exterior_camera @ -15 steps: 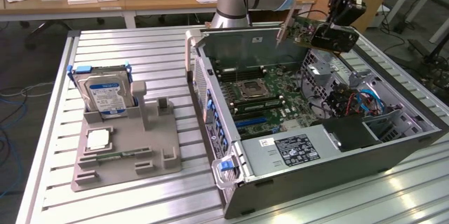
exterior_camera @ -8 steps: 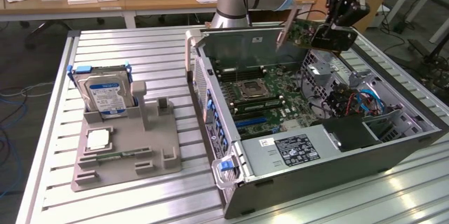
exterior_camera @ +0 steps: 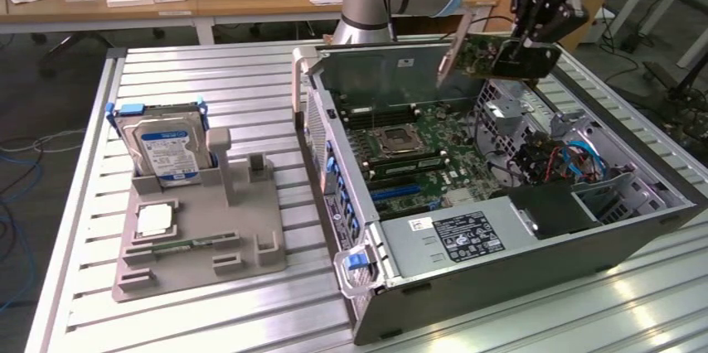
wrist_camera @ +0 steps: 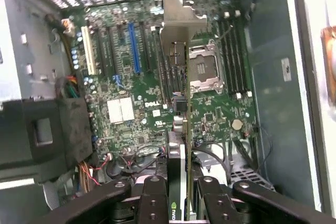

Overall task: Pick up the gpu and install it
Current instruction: 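Insert the gpu into the slot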

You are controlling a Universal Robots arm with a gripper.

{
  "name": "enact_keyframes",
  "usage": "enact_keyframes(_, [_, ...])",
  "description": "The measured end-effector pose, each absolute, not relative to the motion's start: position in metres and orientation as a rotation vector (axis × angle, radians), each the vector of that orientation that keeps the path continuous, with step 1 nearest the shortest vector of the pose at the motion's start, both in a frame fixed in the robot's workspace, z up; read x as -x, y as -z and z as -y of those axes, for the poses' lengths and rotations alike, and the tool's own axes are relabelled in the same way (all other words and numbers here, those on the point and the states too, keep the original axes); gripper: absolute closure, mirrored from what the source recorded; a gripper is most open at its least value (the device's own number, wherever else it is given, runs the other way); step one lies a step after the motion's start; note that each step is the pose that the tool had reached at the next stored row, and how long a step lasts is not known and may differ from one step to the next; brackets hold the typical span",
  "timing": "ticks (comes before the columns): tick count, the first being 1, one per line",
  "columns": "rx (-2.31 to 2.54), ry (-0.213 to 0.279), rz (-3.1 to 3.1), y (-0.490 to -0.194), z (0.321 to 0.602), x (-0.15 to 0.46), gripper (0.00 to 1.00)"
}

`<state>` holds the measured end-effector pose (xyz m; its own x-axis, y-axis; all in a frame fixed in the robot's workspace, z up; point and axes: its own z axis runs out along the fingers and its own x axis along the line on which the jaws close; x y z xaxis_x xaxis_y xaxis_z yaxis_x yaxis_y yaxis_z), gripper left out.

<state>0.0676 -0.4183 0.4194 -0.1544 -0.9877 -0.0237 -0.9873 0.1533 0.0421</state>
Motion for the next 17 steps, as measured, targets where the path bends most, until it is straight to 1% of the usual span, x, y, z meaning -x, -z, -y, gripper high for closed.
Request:
enact_keyframes(9, [-2.080, 0.074, 2.339, -0.4193, 0.4182, -0.0676, 0.73])
enact_keyframes(17, [-2.236, 0.073, 2.186, -0.4184, 0.4182, -0.0676, 0.73])
